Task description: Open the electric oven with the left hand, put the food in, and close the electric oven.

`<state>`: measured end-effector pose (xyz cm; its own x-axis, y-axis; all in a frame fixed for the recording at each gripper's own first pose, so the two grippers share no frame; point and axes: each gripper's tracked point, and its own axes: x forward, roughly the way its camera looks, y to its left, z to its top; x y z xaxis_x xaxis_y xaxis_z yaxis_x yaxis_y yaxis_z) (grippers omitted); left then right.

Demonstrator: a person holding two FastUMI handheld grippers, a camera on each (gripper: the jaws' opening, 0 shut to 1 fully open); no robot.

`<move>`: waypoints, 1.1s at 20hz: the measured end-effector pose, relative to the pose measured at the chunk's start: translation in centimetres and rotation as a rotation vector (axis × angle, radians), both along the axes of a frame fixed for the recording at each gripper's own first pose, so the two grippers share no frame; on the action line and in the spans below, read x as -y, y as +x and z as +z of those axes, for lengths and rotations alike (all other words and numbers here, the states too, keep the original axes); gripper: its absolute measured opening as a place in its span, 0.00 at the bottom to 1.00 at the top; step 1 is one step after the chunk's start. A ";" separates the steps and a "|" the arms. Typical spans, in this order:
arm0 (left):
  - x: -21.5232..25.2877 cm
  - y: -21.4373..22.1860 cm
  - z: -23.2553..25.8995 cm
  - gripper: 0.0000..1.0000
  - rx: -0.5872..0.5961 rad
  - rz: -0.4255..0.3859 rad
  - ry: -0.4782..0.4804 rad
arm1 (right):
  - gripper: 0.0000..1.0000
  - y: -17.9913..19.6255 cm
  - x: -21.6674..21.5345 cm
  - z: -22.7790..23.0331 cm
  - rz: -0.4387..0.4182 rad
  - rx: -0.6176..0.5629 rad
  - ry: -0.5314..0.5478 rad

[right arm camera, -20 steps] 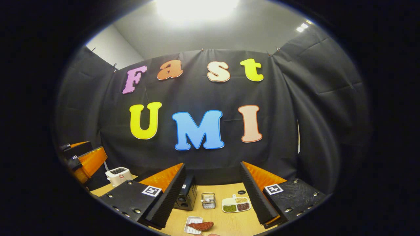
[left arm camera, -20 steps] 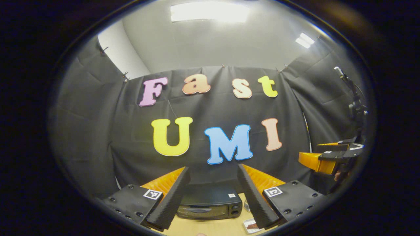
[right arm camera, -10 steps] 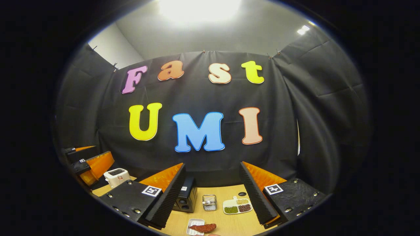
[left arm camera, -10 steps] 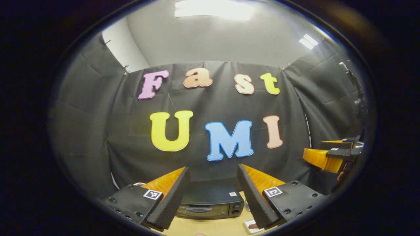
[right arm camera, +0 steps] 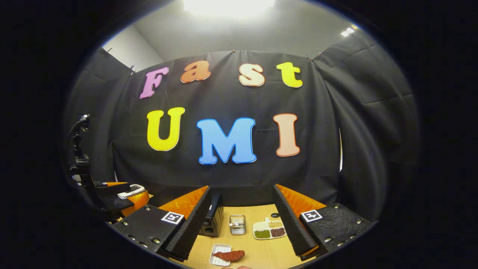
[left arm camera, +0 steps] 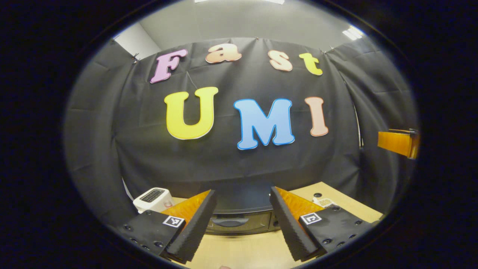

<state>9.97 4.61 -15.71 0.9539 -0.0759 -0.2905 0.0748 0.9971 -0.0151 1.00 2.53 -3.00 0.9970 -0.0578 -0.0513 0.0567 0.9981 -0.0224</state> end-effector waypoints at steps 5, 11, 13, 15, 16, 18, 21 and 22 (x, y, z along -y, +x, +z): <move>-0.4 3.8 -7.1 0.98 -0.130 -0.006 -0.017 | 0.98 -0.5 1.4 -1.3 -0.043 -0.042 -0.018; -2.0 7.2 -13.3 1.00 -0.227 0.000 0.007 | 0.98 -0.8 2.2 -2.3 -0.087 -0.084 -0.043; -2.3 8.0 -15.4 0.97 -0.255 0.005 0.004 | 0.98 -0.8 2.0 -2.5 -0.092 -0.096 -0.054; -2.6 8.9 -17.1 0.97 -0.279 0.007 0.002 | 0.98 -0.9 1.8 -2.6 -0.095 -0.104 -0.062; -2.7 9.2 -17.6 0.99 -0.286 0.005 0.003 | 0.98 -0.9 1.7 -2.6 -0.096 -0.107 -0.061; -2.4 9.8 -18.6 1.00 -0.297 -0.007 0.010 | 0.98 -1.1 1.5 -2.5 -0.104 -0.110 -0.061; -2.0 9.9 -20.4 0.98 -0.332 -0.014 0.006 | 0.98 -1.4 1.6 -2.3 -0.119 -0.110 -0.066; -2.0 9.9 -20.8 0.98 -0.337 -0.014 0.009 | 0.98 -1.6 1.7 -2.4 -0.126 -0.111 -0.070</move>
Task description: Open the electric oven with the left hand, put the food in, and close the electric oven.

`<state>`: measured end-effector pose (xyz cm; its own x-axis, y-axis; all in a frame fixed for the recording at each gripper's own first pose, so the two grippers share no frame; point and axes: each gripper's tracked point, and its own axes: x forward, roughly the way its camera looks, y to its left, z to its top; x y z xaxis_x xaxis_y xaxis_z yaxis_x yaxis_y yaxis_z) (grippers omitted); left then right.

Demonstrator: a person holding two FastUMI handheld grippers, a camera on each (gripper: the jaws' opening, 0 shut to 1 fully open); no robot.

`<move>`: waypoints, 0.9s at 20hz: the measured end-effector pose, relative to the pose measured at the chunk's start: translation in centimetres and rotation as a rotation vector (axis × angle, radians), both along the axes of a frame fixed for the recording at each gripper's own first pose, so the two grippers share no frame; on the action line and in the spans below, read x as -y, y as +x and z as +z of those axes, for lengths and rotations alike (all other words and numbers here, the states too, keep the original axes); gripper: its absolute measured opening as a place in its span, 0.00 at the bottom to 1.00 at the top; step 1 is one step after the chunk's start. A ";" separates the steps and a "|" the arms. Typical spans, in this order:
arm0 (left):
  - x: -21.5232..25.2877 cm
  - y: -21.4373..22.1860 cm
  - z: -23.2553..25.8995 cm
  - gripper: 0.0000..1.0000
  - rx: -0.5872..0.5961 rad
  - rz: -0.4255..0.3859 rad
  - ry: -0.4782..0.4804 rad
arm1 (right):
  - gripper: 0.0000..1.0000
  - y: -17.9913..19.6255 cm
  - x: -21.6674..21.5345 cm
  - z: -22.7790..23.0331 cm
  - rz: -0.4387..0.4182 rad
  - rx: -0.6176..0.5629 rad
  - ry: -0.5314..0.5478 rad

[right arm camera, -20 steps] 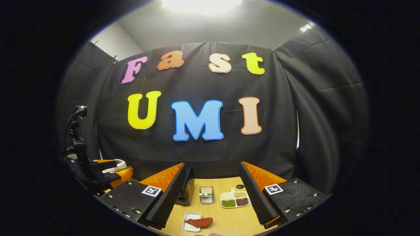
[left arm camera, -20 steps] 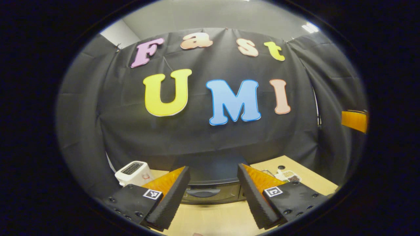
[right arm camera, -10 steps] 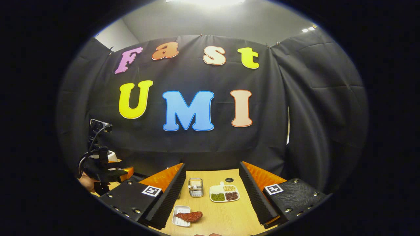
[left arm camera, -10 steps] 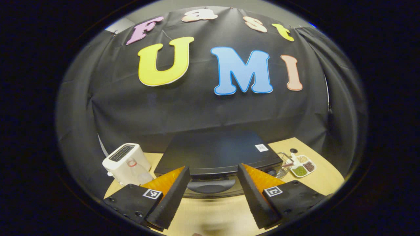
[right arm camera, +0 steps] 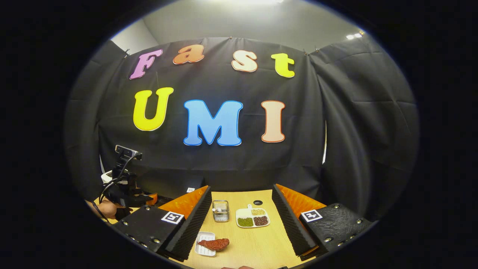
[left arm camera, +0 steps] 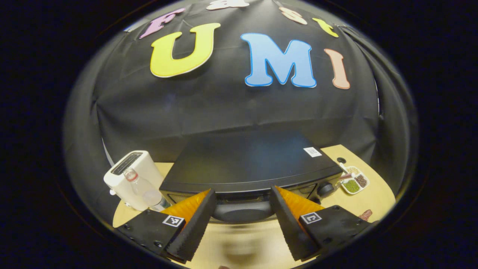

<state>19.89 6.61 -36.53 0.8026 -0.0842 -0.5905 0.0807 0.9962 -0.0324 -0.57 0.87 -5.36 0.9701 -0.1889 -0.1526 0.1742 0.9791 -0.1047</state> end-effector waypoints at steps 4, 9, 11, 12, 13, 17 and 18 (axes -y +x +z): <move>-0.5 0.6 -0.6 1.00 -0.003 0.018 -0.036 | 0.98 -0.8 0.1 0.3 -0.025 0.002 -0.007; -0.4 0.0 -0.7 0.95 0.011 -0.003 -0.053 | 0.98 -1.6 -0.8 0.0 -0.049 -0.002 0.004; -0.5 -0.6 -0.7 0.95 0.007 -0.015 -0.056 | 0.98 -1.8 -1.5 0.2 -0.057 0.004 0.006; -0.4 -1.0 -0.8 0.92 0.007 -0.019 -0.058 | 0.98 -2.0 -1.8 0.2 -0.062 0.008 0.005; -0.4 -1.4 -0.7 0.95 0.007 -0.023 -0.064 | 0.98 -2.0 -2.2 0.3 -0.064 0.011 0.003; -0.4 -3.3 -1.0 1.00 0.003 -0.038 -0.076 | 0.98 -2.2 -3.6 1.2 -0.058 0.032 -0.009; -0.4 -3.9 -1.1 1.00 0.000 -0.038 -0.072 | 0.98 -2.1 -3.8 1.4 -0.051 0.033 -0.013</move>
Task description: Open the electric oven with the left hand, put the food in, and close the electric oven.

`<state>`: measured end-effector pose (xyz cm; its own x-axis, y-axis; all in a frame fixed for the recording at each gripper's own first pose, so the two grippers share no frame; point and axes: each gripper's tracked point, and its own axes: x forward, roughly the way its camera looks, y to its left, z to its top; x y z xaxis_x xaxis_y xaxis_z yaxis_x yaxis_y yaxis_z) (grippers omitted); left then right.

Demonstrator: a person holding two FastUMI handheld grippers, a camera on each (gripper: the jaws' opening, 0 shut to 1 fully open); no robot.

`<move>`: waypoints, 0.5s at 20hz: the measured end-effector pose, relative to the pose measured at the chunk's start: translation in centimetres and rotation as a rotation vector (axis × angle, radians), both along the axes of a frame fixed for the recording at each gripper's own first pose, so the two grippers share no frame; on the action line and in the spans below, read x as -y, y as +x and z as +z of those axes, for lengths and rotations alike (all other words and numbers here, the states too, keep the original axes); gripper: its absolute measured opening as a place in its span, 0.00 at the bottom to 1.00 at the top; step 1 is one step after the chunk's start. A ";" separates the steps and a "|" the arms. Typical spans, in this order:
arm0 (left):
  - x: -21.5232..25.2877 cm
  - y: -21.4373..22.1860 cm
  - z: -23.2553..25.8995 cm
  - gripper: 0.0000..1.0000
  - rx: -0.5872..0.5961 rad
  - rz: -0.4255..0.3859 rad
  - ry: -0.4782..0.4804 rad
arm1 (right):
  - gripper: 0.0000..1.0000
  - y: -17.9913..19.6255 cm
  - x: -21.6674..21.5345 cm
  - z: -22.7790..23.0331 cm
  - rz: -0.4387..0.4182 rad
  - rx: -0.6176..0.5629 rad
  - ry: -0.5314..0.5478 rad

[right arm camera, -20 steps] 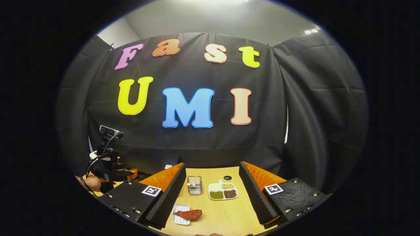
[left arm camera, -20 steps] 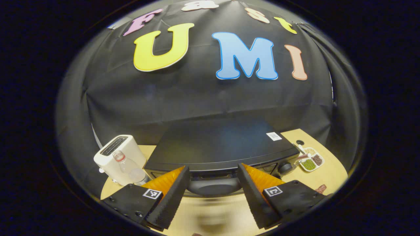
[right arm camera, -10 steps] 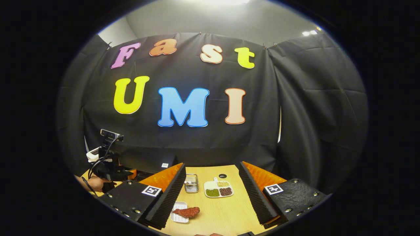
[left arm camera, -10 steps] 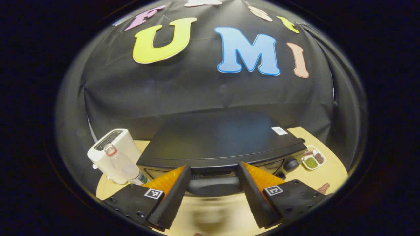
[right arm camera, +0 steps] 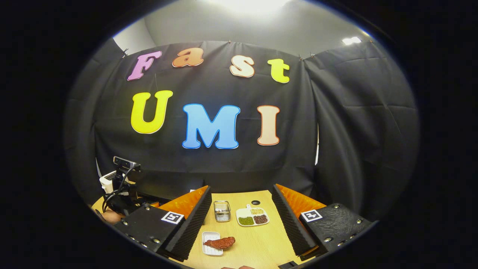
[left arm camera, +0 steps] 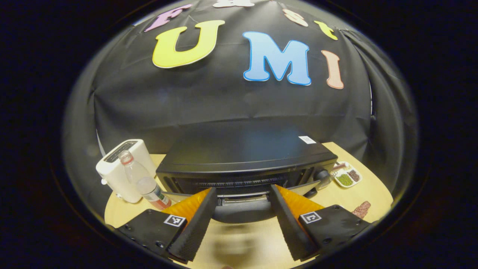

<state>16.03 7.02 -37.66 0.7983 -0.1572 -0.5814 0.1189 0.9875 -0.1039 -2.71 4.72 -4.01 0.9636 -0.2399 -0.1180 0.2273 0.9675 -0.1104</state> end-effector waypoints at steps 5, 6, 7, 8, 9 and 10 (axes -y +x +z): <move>0.1 -2.1 -0.7 0.96 -0.020 0.007 0.003 | 0.98 1.4 -0.6 0.5 0.052 0.004 0.007; 0.1 -2.8 -0.9 1.00 -0.027 0.007 0.005 | 0.98 1.8 -0.6 0.3 0.064 0.000 0.010; 0.1 -3.2 -1.0 0.95 -0.030 0.004 0.011 | 0.98 2.2 -0.7 0.4 0.076 0.000 0.014; 0.1 -3.6 -1.1 0.95 -0.027 0.002 0.016 | 0.98 2.7 -0.8 0.4 0.087 -0.001 0.016; 0.2 -4.0 -1.4 1.00 -0.031 0.002 0.020 | 0.98 3.2 -0.9 0.4 0.098 -0.004 0.017; 0.1 -4.6 -1.6 0.96 -0.037 0.006 0.021 | 0.98 3.6 -1.1 0.5 0.111 -0.006 0.017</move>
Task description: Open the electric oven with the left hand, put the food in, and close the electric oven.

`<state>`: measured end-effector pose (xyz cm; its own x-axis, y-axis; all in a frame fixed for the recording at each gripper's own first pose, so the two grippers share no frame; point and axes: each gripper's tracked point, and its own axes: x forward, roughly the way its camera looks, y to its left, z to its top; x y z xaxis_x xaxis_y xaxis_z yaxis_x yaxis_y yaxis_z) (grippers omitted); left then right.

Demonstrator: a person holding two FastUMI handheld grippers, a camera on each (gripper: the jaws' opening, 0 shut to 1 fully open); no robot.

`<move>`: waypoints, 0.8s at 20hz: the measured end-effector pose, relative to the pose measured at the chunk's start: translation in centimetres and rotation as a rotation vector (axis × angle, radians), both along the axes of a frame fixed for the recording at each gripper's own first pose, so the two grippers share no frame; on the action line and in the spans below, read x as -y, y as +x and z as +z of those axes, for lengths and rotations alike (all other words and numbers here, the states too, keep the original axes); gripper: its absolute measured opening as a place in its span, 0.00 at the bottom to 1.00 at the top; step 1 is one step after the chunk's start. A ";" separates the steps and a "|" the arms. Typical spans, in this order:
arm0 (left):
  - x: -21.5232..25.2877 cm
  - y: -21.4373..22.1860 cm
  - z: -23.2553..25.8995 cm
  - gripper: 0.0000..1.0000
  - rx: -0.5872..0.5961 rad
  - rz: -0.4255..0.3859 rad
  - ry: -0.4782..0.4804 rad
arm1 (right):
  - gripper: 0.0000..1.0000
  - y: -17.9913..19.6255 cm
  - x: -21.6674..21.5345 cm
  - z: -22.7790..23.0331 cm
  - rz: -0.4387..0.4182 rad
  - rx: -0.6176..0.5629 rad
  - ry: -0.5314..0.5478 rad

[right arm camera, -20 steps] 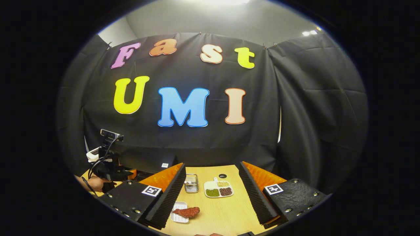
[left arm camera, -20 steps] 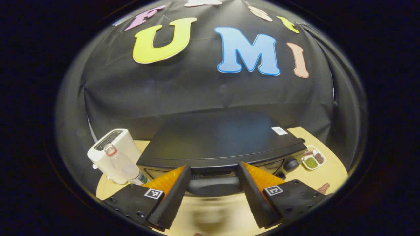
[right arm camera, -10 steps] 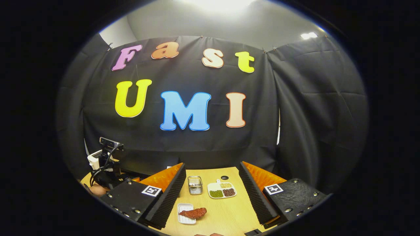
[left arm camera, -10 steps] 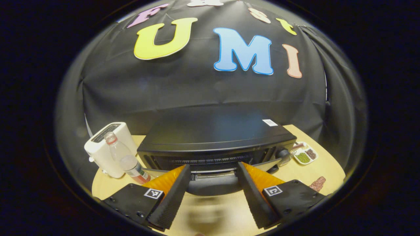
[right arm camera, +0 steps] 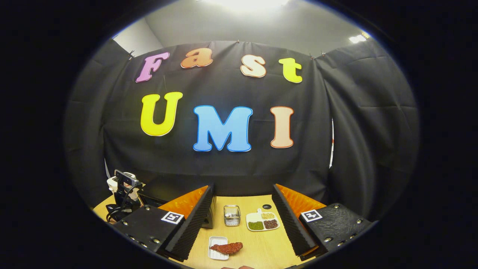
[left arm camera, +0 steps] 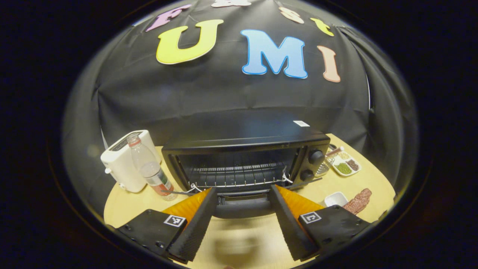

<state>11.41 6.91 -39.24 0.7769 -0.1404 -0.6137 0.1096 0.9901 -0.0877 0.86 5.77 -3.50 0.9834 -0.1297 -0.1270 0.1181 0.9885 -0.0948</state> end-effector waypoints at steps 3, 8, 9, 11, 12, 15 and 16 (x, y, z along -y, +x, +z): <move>0.2 -1.8 -1.2 0.96 -0.034 0.001 0.012 | 0.98 0.8 -0.7 0.4 0.037 -0.003 -0.004; 0.6 -5.2 -4.0 1.00 -0.118 -0.039 0.009 | 0.98 1.1 -1.2 -0.2 0.072 -0.023 -0.011; 0.6 -6.0 -4.8 0.95 -0.148 -0.046 -0.004 | 0.98 1.2 -1.3 -0.1 0.077 -0.020 -0.010; 0.0 -6.9 -6.1 0.96 -0.196 -0.037 -0.012 | 0.98 1.1 -1.4 0.0 0.079 -0.014 -0.009; -0.4 -6.6 -5.8 0.96 -0.181 -0.023 -0.017 | 0.98 1.0 -1.2 -0.2 0.077 -0.015 -0.008; -1.2 -4.8 -1.3 0.95 -0.077 -0.003 -0.040 | 0.98 1.1 -0.9 -1.2 0.074 -0.035 0.000; -1.6 -4.1 0.7 0.95 -0.036 0.002 -0.037 | 0.98 1.2 -0.9 -1.6 0.074 -0.046 0.012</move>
